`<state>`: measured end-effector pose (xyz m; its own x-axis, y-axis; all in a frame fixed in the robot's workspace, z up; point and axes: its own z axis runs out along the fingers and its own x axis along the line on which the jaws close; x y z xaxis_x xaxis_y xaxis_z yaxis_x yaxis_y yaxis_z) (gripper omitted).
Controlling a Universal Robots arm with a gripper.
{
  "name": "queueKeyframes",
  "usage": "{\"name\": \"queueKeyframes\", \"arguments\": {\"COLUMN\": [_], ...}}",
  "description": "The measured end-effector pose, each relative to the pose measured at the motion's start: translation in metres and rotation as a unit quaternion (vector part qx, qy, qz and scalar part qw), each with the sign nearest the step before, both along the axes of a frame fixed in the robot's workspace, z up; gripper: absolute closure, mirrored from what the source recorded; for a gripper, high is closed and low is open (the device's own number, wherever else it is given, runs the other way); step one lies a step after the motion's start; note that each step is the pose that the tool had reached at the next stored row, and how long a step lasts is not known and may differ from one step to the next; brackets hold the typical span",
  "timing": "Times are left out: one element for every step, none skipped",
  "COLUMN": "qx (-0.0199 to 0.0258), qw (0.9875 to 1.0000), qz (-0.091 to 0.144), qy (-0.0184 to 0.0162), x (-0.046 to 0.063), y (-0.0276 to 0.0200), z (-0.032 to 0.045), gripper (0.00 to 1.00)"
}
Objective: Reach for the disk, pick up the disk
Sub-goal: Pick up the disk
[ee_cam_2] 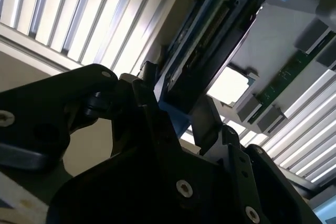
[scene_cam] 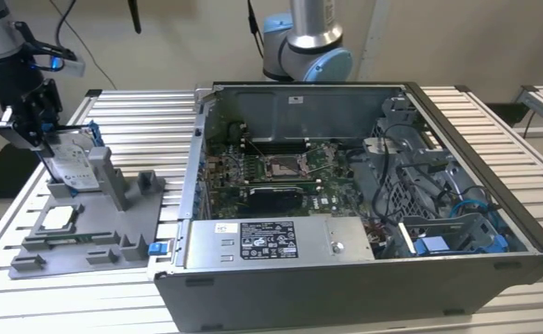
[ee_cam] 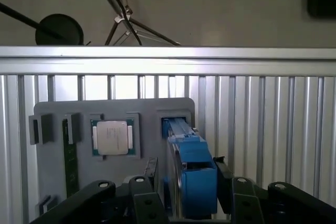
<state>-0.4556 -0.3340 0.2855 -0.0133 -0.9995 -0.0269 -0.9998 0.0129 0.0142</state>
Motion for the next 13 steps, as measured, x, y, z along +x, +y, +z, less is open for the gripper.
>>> {"name": "queueKeyframes", "arguments": {"qx": [0.0004,0.0007,0.0011,0.0014,0.0016,0.0018,0.0019,0.002,0.002,0.002,0.0021,0.0021,0.0021], "qw": [1.0,1.0,1.0,1.0,1.0,1.0,1.0,1.0,1.0,1.0,1.0,1.0,1.0], "qz": [0.0,0.0,0.0,0.0,0.0,0.0,0.0,0.0,0.0,0.0,0.0,0.0,0.0], "qy": [-0.0002,-0.0004,-0.0005,-0.0007,-0.0008,-0.001,-0.0011,-0.0012,-0.0013,-0.0013,-0.0014,-0.0015,-0.0016], "x": [0.0,-0.0001,0.0,0.0,0.0,0.0,0.0,0.0,0.0,-0.0001,-0.0001,-0.0001,-0.0001], "y": [0.0,0.0001,0.0,0.0,0.0,0.0,0.0,0.0,0.0,0.0,0.0,0.0,0.0], "z": [-0.0009,-0.0016,-0.0023,-0.003,-0.0037,-0.0043,-0.0051,-0.0058,-0.0065,-0.0071,-0.0078,-0.0085,-0.0091], "gripper": [0.0,0.0,0.0,0.0,0.0,0.0,0.0,0.0,0.0,0.0,0.0,0.0,0.0]}}
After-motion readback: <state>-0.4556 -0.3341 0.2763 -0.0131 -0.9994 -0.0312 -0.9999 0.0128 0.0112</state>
